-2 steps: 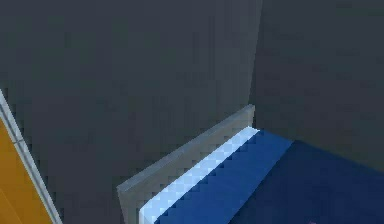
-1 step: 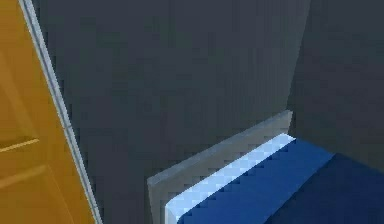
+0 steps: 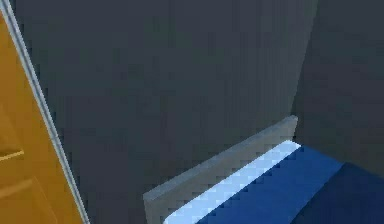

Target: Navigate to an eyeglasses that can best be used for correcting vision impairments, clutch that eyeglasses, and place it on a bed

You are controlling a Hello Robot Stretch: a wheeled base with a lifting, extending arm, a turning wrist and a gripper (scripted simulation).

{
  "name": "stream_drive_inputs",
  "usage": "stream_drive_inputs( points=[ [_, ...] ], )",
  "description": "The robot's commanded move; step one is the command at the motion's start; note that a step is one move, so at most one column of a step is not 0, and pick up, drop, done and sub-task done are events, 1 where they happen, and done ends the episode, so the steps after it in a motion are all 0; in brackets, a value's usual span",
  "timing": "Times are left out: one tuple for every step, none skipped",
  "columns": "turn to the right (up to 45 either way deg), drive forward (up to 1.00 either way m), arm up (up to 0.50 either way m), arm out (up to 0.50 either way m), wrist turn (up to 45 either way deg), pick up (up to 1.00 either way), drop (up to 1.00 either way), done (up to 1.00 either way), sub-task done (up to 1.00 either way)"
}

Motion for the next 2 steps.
stream_drive_inputs(
  points=[
    [45.0,0.0,0.0,0.0,0.0,0.0,0.0,0.0,0.0],
    [45.0,0.0,0.0,0.0,0.0,0.0,0.0,0.0,0.0]
  ],
)
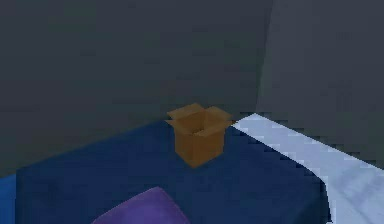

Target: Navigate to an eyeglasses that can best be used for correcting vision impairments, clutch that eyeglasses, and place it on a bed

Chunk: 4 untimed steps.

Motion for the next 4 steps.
stream_drive_inputs(
  points=[
    [24.0,0.0,0.0,0.0,0.0,0.0,0.0,0.0,0.0],
    [-45.0,0.0,0.0,0.0,0.0,0.0,0.0,0.0,0.0],
    [-45.0,0.0,0.0,0.0,0.0,0.0,0.0,0.0,0.0],
    [-3.0,0.0,0.0,0.0,0.0,0.0,0.0,0.0,0.0]
  ],
)
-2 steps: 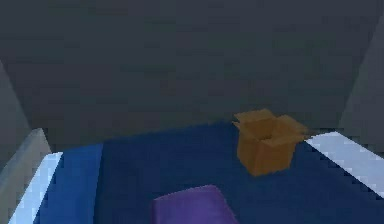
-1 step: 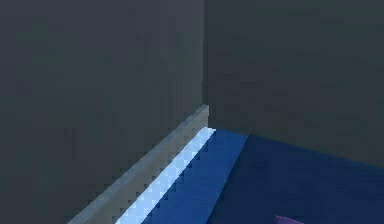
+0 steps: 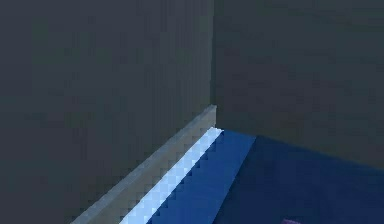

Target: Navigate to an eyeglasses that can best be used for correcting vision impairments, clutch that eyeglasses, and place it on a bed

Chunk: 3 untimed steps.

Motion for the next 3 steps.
stream_drive_inputs(
  points=[
    [45.0,0.0,0.0,0.0,0.0,0.0,0.0,0.0,0.0],
    [27.0,0.0,0.0,0.0,0.0,0.0,0.0,0.0,0.0],
    [-45.0,0.0,0.0,0.0,0.0,0.0,0.0,0.0,0.0]
  ],
)
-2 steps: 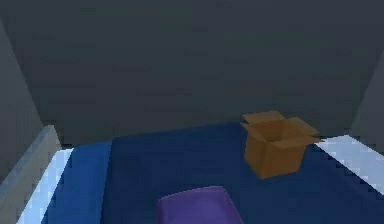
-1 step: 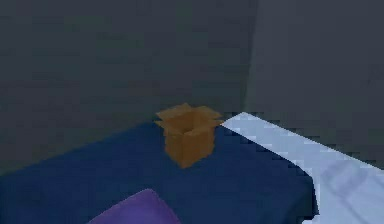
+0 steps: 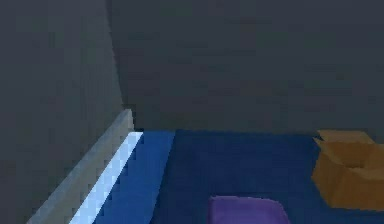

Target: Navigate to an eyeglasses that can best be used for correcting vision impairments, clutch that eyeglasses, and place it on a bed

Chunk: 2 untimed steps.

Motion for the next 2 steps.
stream_drive_inputs(
  points=[
    [-15.0,0.0,0.0,0.0,0.0,0.0,0.0,0.0,0.0],
    [45.0,0.0,0.0,0.0,0.0,0.0,0.0,0.0,0.0]
  ],
)
